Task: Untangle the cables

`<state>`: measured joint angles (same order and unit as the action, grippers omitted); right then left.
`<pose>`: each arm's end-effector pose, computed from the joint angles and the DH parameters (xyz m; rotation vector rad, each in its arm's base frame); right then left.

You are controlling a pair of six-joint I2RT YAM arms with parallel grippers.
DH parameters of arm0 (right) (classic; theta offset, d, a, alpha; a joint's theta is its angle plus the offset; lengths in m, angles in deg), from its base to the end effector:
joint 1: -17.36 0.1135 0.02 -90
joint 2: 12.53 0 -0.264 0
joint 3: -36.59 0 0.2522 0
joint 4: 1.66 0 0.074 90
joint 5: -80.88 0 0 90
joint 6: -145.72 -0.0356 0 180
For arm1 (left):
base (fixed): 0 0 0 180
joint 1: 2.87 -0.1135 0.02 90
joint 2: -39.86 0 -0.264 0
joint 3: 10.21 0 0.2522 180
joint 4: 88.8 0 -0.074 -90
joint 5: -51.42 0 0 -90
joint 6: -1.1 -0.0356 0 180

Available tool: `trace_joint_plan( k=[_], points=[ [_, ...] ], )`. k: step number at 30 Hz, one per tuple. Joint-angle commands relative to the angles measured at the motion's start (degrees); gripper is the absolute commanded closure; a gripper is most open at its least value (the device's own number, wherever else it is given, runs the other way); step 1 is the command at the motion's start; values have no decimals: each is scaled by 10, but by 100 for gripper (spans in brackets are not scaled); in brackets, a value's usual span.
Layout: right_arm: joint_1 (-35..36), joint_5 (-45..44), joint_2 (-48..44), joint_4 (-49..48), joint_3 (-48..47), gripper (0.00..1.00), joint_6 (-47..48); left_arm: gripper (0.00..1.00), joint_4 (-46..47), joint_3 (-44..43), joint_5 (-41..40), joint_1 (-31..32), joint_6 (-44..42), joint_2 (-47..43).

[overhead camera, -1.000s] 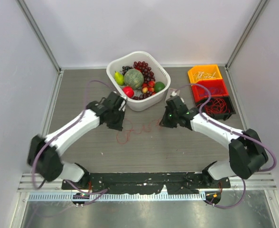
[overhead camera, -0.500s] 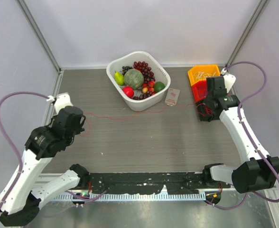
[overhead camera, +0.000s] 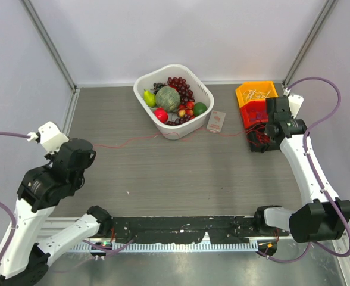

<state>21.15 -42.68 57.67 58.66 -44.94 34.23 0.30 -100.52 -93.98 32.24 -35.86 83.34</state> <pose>0.2466 -0.0034 0.3332 0.6056 2.2162 -0.4849 0.0730 -0.0155 0.4136 -0.7260 1.8424 0.1593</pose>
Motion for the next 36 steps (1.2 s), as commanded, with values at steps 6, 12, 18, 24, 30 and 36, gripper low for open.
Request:
trace_joint_plan(
  k=[6, 12, 18, 24, 30, 36],
  points=[
    [98, 312, -30, -65, 29, 99, 53, 100, 213, 169, 452, -1, -170, 72],
    [250, 471, 2, -139, 115, 99, 20, 100, 341, 190, 668, 26, -141, 247],
    [339, 464, 48, -191, 140, 99, -32, 90, 363, 134, 713, 53, -136, 384],
    [375, 446, 134, -203, 99, 99, -39, 40, 318, 133, 618, 53, -150, 343],
    [404, 443, 187, -212, 54, 92, -41, 21, 270, 180, 520, 36, -156, 203],
    [452, 446, 223, -234, 45, 47, -25, 18, 231, 194, 475, 30, -132, 92]
  ],
)
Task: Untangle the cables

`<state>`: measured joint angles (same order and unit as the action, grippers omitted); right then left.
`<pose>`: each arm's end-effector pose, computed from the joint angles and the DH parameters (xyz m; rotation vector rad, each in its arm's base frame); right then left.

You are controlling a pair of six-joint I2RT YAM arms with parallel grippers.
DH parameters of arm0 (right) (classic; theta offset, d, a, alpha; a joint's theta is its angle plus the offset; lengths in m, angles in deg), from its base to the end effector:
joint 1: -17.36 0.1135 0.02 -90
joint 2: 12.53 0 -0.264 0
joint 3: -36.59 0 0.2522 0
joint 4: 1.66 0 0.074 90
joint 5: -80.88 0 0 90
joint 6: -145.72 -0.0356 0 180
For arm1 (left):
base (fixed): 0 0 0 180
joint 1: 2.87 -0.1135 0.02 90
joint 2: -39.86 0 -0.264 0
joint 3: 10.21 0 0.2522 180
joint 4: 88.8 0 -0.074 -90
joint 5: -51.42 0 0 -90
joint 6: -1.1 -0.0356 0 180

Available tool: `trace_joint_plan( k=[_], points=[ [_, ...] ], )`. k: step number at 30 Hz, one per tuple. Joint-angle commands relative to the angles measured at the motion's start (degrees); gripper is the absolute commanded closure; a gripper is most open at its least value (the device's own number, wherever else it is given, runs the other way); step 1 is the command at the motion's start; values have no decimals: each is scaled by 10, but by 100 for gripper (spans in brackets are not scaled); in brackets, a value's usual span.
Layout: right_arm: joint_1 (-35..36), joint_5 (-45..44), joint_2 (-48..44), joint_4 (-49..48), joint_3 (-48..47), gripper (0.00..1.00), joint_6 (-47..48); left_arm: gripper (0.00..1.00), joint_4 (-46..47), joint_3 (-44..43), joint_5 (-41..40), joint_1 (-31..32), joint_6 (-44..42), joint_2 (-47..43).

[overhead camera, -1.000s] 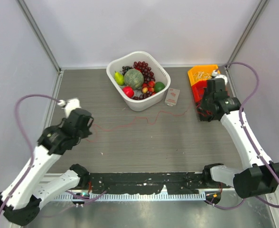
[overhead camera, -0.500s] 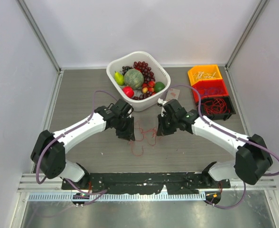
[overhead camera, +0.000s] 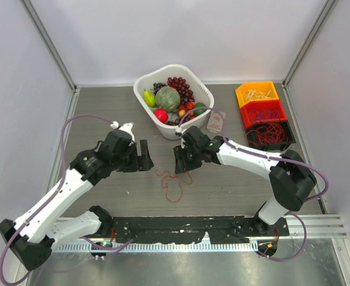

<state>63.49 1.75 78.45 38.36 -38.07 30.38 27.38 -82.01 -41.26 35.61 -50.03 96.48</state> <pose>0.2217 0.2404 0.2159 -0.5617 2.6329 0.6833 0.1502 -0.1173 0.3178 -0.0305 2.4960 -0.5432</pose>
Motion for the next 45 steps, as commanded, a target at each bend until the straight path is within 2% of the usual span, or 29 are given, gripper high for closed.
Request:
trace_joint_plan(
  k=[1, 6, 10, 15, 19, 24, 28, 31, 35, 37, 38, 39, 40, 45],
  points=[
    [38, 1, 19, -31, -25, 45, 27, 18, -51, 8, -62, -4, 11, -52],
    [58, -22, 22, -21, -26, 38, 76, 18, -57, 22, -59, -3, 37, -71],
    [69, -50, 31, -16, -31, 37, 122, 18, -54, 28, -31, -4, 53, -82],
    [88, -49, 54, -15, -44, 37, 181, 17, -64, 31, -55, -4, 52, -110],
    [106, -67, 51, -45, -30, 36, 212, 17, -55, 32, -36, -3, 58, -101],
    [110, -182, 87, -64, -35, 37, 203, 17, -63, 29, -41, -4, 54, -107],
    [118, -215, 108, -83, -41, 40, 189, 17, -55, 26, -35, -4, 55, -105],
    [123, -258, 122, -92, -43, 45, 168, 18, -56, 24, -29, -3, 57, -101],
    [124, -243, 130, -120, -43, 56, 147, 18, -70, 15, -43, -3, 48, -115],
    [124, -245, 140, -119, -53, 71, 135, 18, -72, 14, -55, -4, 44, -120],
    [123, -248, 141, -117, -60, 84, 129, 18, -70, 14, -55, -3, 44, -120],
    [125, -256, 137, -113, -61, 89, 125, 18, -65, 18, -52, -4, 44, -118],
    [125, -261, 134, -114, -58, 99, 119, 18, -58, 19, -47, -4, 44, -115],
    [125, -289, 56, -102, -41, 99, 89, 19, -63, 6, -29, -3, 33, -98]
  ],
)
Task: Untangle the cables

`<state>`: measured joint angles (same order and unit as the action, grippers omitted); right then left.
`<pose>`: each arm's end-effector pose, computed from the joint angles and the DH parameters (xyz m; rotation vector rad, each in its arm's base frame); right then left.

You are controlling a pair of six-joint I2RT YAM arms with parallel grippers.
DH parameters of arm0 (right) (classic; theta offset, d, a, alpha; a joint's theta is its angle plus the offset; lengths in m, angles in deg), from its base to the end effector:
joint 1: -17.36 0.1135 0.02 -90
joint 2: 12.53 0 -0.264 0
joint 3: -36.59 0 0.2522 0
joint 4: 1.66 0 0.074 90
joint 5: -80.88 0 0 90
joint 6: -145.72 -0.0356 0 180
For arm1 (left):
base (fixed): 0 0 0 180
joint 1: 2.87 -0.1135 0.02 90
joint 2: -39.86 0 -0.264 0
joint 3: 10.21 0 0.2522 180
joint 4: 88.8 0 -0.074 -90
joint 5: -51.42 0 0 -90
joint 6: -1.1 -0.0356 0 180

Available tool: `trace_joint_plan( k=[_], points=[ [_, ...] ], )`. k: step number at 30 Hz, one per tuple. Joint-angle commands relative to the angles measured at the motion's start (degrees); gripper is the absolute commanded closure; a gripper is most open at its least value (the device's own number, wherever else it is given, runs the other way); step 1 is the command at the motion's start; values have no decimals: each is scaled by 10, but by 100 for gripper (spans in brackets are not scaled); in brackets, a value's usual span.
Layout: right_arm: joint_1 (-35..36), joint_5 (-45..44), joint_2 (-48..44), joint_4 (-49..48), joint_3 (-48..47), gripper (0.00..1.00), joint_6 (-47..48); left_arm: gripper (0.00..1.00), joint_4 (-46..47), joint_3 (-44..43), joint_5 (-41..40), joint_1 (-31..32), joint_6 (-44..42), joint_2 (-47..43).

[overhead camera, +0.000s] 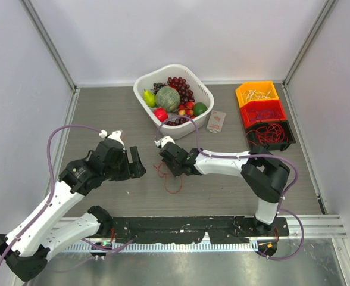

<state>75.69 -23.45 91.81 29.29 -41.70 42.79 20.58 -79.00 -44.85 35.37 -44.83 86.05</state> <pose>0.2023 0.3112 0.1675 -0.8883 2.3675 0.1779 0.1149 -0.0856 0.3196 -0.1775 2.4652 -0.5220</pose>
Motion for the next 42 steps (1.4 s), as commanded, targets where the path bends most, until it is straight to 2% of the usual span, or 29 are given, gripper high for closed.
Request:
trace_joint_plan(
  k=[1, 8, 12, 16, 19, 22, 26, 35, 42],
  points=[
    [3, -42, -90, -8, 2, 99, -44, 19, 4, -25, -1, -1, -22, 4],
    [-1, -129, -252, 49, 2, 99, -78, 19, 31, -27, 11, -2, -25, 28],
    [-20, -195, -303, 106, -35, 99, -89, 20, 35, -36, 20, -2, -30, 36],
    [-74, -253, -325, 173, -126, 99, -81, 18, 57, -36, 32, -2, -38, 49],
    [-168, -244, -336, 212, -175, 99, -83, 15, 61, -52, 57, -1, -42, 74],
    [-289, -201, -332, 234, -239, 99, -79, 12, 65, -61, 60, -2, -58, 84],
    [-375, -173, -291, 257, -345, 99, -56, 11, 59, -69, 56, -2, -79, 84],
    [-474, -207, -191, 283, -580, 99, -8, 10, 38, -87, 49, -1, -107, 83],
    [-501, -242, -148, 275, -657, 99, 18, 10, 45, -76, 57, -2, -116, 75]
  ],
)
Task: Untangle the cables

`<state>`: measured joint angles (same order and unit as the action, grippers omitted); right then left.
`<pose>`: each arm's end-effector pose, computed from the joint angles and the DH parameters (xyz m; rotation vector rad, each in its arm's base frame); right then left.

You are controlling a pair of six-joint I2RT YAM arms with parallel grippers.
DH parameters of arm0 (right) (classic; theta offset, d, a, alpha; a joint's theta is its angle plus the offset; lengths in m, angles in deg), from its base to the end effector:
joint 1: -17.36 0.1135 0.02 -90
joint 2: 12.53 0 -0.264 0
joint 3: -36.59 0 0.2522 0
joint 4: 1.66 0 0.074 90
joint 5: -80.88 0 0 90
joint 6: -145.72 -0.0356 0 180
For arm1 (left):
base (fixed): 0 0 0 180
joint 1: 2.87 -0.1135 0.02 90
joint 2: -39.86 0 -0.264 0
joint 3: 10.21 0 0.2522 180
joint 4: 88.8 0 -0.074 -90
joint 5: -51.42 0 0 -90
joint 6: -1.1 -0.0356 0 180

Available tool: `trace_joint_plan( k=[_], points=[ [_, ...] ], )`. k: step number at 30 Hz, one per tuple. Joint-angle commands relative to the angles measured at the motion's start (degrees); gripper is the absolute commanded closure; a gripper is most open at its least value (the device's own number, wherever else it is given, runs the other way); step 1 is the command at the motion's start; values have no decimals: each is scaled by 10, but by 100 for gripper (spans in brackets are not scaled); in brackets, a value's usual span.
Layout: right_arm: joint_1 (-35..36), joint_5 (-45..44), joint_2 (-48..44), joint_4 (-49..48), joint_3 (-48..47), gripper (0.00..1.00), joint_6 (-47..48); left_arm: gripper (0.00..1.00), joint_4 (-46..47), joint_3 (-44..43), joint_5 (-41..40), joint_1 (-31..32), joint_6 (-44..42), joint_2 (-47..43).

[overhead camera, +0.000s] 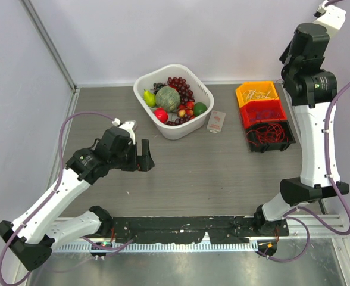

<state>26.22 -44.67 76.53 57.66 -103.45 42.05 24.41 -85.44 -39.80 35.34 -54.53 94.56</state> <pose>0.2762 0.0221 0.5585 0.5205 1.6128 -0.2378 0.1414 -0.1104 0.3382 0.0718 2.4548 -0.5624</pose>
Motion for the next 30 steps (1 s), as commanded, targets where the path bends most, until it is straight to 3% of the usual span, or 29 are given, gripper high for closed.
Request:
trace_joint_plan(
  k=[1, 16, 30],
  points=[
    [-7, -34, 7, -9, -46, 99, 26, 10, 6, -14, 8, -2, -20, -10],
    [-11, -79, -4, -54, -129, 99, 70, 9, 9, -22, 9, -2, -36, 7],
    [-28, -115, 28, -93, -107, 99, 109, 9, -3, -19, -1, -2, -40, -4]
  ],
)
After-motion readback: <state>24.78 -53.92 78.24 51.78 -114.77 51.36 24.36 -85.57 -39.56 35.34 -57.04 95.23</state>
